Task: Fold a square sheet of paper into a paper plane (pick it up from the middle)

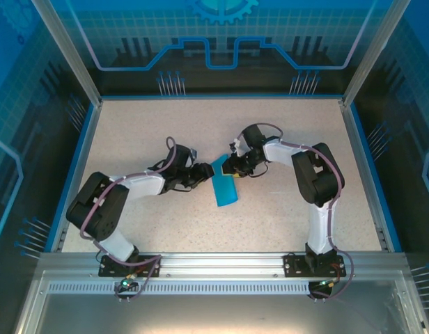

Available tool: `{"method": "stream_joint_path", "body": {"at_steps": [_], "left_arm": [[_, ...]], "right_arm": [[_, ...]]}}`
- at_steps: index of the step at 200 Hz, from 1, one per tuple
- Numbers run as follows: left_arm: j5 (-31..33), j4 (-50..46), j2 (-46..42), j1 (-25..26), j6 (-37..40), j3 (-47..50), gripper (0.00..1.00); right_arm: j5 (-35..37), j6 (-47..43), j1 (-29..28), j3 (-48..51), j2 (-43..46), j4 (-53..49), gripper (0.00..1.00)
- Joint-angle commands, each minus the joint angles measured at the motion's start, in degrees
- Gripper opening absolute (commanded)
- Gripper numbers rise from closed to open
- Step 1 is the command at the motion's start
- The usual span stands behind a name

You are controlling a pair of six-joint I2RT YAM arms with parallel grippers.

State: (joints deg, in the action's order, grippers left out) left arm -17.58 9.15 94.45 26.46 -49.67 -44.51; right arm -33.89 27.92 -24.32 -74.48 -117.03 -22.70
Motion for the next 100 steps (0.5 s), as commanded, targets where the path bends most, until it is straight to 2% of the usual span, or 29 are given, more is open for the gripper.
{"method": "stream_joint_path", "body": {"at_steps": [1, 41, 100], "left_arm": [[1.46, 0.4, 2.39, 1.29, -0.97, -2.67, 0.47], [4.4, -1.05, 4.99, 2.41, -1.51, -4.4, 0.41], [8.92, -2.69, 3.75, 2.53, -2.72, -3.14, 0.4]], "right_arm": [[1.11, -1.48, 0.85, 0.58, -1.1, -0.76, 0.32], [2.4, -2.81, 0.91, 0.04, -2.44, -1.82, 0.32], [4.76, -3.47, 0.93, -0.38, -3.95, -2.78, 0.32]]}}
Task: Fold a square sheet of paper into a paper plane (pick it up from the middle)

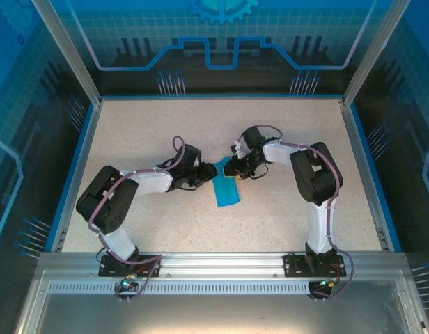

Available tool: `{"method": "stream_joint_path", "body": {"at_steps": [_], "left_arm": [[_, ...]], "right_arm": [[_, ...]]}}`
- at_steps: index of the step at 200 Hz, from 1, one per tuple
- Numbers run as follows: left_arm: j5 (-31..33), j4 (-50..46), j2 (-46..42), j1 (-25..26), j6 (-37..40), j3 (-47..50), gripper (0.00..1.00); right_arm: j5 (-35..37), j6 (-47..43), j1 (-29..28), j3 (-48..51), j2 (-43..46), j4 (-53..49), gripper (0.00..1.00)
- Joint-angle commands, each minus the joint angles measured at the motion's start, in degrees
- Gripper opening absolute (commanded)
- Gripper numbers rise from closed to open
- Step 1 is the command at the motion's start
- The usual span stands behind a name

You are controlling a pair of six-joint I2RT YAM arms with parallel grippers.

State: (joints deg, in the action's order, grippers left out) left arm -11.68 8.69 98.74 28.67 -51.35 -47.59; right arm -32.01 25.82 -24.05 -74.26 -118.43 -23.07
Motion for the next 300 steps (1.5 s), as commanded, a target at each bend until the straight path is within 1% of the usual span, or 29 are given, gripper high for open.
{"method": "stream_joint_path", "body": {"at_steps": [1, 29, 103, 153, 212, 243, 300], "left_arm": [[3.05, -2.25, -0.55, 0.28, -1.03, -0.05, 0.4], [4.62, -3.08, -1.48, 0.26, -1.05, 0.17, 0.41], [5.35, -3.24, -1.97, 0.33, -1.23, 0.34, 0.43], [4.11, -3.06, -1.97, 0.29, -0.86, 0.05, 0.43], [2.64, -2.71, -1.97, 0.28, -0.92, -0.13, 0.42], [2.05, -2.36, -1.88, 0.26, -1.1, -0.15, 0.42], [0.66, -1.22, -1.45, 0.28, -1.63, -0.24, 0.4]], "right_arm": [[2.94, -1.38, 0.63, -0.61, -2.57, -2.41, 0.32], [4.05, -2.04, 0.64, -1.05, -3.35, -3.36, 0.32], [6.51, -3.94, 0.67, -2.28, -5.14, -6.23, 0.35], [7.29, -5.86, 0.63, -3.27, -5.58, -8.17, 0.37], [8.54, -6.06, -0.13, -4.73, -6.19, -9.58, 0.32], [9.29, -5.45, -1.11, -5.95, -6.81, -10.28, 0.34], [10.2, -5.01, -1.17, -6.86, -7.25, -11.47, 0.35]]}}
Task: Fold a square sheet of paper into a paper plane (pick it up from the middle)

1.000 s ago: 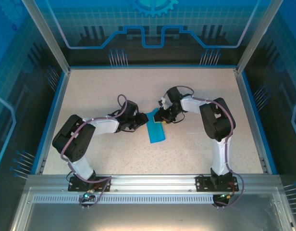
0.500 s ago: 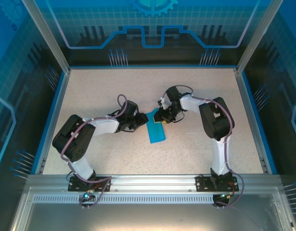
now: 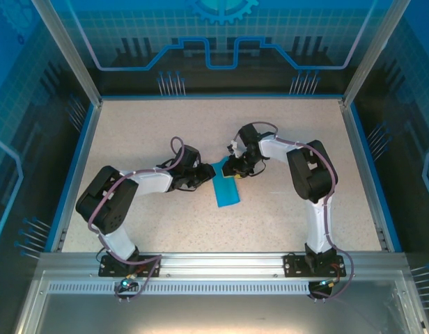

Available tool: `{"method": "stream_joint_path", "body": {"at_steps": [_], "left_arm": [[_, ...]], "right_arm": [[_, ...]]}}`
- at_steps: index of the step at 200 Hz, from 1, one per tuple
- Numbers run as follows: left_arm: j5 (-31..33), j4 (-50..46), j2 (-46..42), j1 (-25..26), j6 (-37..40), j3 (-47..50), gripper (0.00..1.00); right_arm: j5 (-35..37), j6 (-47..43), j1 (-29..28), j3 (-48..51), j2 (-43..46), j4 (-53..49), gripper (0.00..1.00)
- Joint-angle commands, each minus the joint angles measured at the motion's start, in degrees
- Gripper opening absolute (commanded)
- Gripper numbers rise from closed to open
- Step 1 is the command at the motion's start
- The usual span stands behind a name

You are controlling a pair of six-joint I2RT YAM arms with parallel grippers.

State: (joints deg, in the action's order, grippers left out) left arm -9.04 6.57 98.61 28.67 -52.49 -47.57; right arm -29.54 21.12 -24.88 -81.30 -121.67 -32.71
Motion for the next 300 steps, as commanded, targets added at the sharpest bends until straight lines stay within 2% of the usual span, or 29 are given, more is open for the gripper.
{"method": "stream_joint_path", "body": {"at_steps": [1, 108, 178, 300], "left_arm": [[-2.01, 0.95, -1.32, 0.31, -0.54, -0.25, 0.4], [-5.33, 3.01, 1.99, 1.38, -1.3, -1.11, 0.28], [-6.6, 2.92, 4.48, 2.09, -1.48, -1.91, 0.15], [-4.81, -1.65, 6.86, 2.35, -0.79, -3.51, 0.1]], "right_arm": [[7.74, -0.3, -0.38, 0.17, -4.06, -1.83, 0.35], [8.48, -0.47, -0.77, -1.27, -4.81, -3.48, 0.36], [8.62, -0.57, -0.86, -1.41, -4.81, -3.6, 0.36], [8.71, -0.54, -0.95, -1.37, -4.9, -3.68, 0.36]]}}
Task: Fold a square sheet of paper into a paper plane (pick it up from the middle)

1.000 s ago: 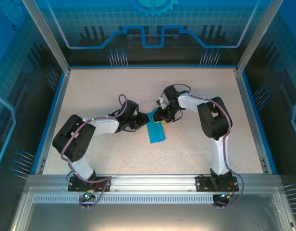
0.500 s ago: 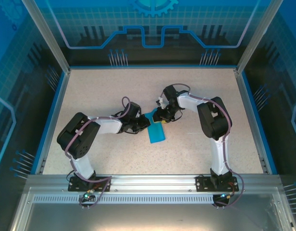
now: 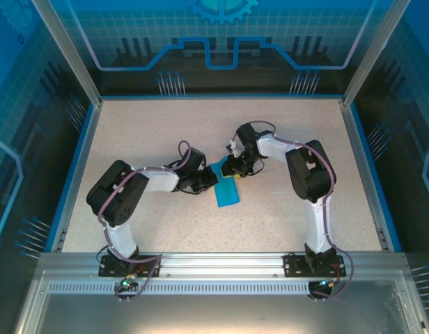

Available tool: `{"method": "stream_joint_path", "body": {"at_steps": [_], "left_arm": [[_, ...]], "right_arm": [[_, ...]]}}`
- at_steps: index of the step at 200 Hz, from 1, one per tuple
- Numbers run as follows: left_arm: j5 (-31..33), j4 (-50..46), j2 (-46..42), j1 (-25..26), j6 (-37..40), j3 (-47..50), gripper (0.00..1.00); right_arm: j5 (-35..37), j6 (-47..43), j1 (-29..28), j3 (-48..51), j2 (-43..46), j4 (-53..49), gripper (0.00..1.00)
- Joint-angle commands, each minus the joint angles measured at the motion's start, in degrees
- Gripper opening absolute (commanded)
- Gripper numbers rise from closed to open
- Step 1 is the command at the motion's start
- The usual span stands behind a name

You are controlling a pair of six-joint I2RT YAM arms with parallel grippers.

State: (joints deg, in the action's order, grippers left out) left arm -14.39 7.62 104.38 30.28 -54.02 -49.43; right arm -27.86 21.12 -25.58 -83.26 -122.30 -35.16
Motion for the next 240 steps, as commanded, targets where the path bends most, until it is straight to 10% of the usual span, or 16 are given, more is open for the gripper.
{"method": "stream_joint_path", "body": {"at_steps": [1, 240], "left_arm": [[0.57, -2.78, 1.09, 0.74, 0.75, -1.65, 0.1], [4.99, -12.3, 3.31, 1.75, 1.98, -5.39, 0.03]], "right_arm": [[7.03, -0.5, -0.21, 0.58, -4.26, -1.23, 0.36], [4.6, -3.52, -0.32, 4.64, 5.41, -4.31, 0.54]]}}
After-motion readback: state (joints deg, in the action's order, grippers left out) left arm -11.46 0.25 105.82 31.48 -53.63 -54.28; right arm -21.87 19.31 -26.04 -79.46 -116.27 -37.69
